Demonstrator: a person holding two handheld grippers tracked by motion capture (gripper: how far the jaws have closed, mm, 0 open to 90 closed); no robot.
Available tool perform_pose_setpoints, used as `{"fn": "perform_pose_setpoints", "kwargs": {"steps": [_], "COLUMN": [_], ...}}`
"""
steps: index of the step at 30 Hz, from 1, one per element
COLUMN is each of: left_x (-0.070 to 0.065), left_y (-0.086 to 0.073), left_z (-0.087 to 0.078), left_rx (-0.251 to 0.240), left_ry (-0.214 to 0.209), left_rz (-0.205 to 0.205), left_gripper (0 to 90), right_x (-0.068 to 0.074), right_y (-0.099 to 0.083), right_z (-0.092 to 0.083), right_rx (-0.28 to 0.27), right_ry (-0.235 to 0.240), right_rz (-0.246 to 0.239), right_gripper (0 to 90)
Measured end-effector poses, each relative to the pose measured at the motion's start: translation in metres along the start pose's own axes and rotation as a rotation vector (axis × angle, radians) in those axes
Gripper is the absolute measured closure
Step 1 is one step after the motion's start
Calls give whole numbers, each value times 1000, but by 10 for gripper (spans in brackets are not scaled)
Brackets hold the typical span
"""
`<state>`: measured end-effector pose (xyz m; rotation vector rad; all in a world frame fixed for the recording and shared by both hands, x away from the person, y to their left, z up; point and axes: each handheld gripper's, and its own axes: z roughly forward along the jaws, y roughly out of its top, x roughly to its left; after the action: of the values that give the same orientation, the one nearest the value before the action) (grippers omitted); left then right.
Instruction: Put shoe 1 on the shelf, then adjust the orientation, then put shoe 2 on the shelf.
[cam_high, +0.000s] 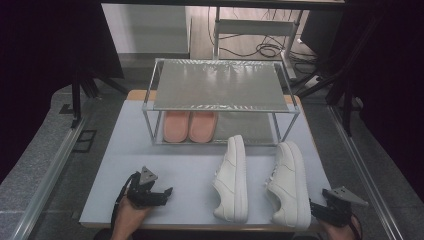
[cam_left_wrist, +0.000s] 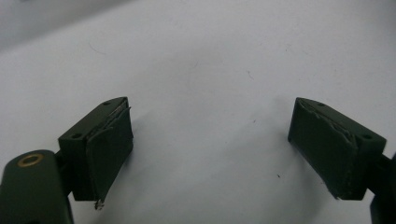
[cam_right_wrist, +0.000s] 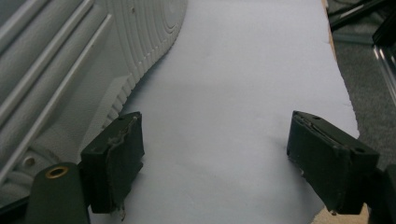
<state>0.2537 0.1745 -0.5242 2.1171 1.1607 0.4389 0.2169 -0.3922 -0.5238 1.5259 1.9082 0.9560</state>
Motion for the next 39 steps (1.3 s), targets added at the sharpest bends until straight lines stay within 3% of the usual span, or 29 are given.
{"fn": "perform_pose_setpoints", "kwargs": {"steps": [8,11,23,28,30,34,39], "left_x": [0,0,0,0,0,0,0], "left_y": [0,0,0,0,0,0,0], "left_z": [0,0,0,0,0,0,0], "left_rx": [-1,-2,-3,-3,-3,-3,-4], "left_ry": [0,0,0,1,1,1,2], "left_rz": [-1,-1,-3,-3,-3,-4,-3], "left_gripper": [136,136,140,141,141,141,142], "right_x": [-3,-5,-4,-3,-1,2,3], "right_y": [6,8,24,37,40,46,52], "right_z": [-8,-12,-32,-39,-40,-42,-46], "right_rx": [51,47,18,34,38,51,50], "right_ry": [-22,-7,-25,43,66,94,90], "right_rz": [8,18,7,30,17,-9,-15], "right_gripper": [178,174,374,487,509,500,514]}}
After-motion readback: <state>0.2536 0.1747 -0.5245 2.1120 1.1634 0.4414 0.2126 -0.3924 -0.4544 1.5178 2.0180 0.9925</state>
